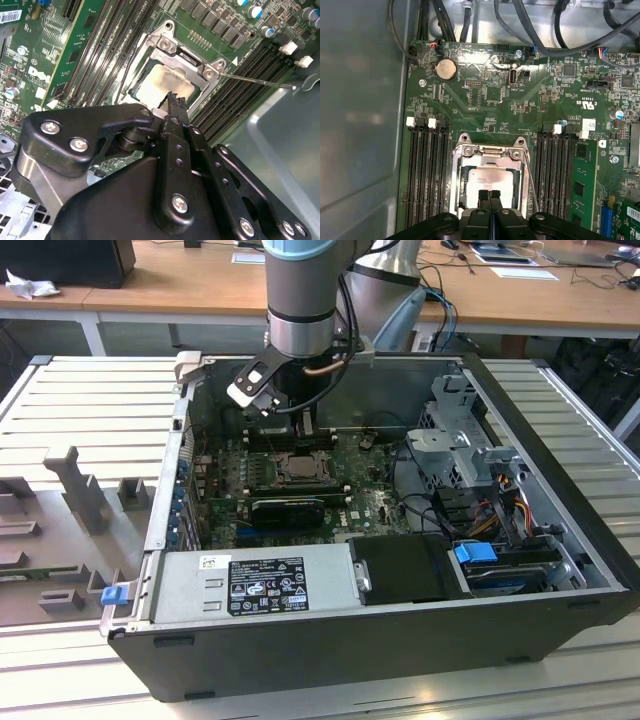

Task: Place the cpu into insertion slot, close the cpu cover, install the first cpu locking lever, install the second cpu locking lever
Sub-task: 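Install the first cpu locking lever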

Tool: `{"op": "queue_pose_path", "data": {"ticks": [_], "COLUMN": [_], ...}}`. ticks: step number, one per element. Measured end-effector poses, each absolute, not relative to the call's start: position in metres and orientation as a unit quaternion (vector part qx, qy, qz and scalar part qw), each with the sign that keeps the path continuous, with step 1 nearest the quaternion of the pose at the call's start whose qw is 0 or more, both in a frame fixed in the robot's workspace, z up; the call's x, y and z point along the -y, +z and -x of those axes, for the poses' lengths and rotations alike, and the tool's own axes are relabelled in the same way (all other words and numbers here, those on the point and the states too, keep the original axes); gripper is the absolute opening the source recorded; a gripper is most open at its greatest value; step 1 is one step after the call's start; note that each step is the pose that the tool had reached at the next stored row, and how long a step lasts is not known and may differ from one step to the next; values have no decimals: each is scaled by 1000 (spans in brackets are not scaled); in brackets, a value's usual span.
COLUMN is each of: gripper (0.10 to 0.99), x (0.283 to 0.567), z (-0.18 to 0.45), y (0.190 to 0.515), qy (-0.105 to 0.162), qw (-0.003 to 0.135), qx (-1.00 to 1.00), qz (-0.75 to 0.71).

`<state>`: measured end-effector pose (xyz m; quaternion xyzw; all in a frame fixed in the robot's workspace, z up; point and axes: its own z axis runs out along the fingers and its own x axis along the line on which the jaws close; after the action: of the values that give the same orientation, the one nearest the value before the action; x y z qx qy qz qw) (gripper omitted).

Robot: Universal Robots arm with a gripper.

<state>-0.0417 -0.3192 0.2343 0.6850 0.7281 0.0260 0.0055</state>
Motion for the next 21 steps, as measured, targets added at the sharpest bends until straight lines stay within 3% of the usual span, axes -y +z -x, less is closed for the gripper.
{"op": "queue_pose_path", "data": {"ticks": [21], "gripper": [106], "x": [319], "z": [42], "y": [246], "qy": [26], "qw": [6], "qx": [-728], "qz": [-685]}}
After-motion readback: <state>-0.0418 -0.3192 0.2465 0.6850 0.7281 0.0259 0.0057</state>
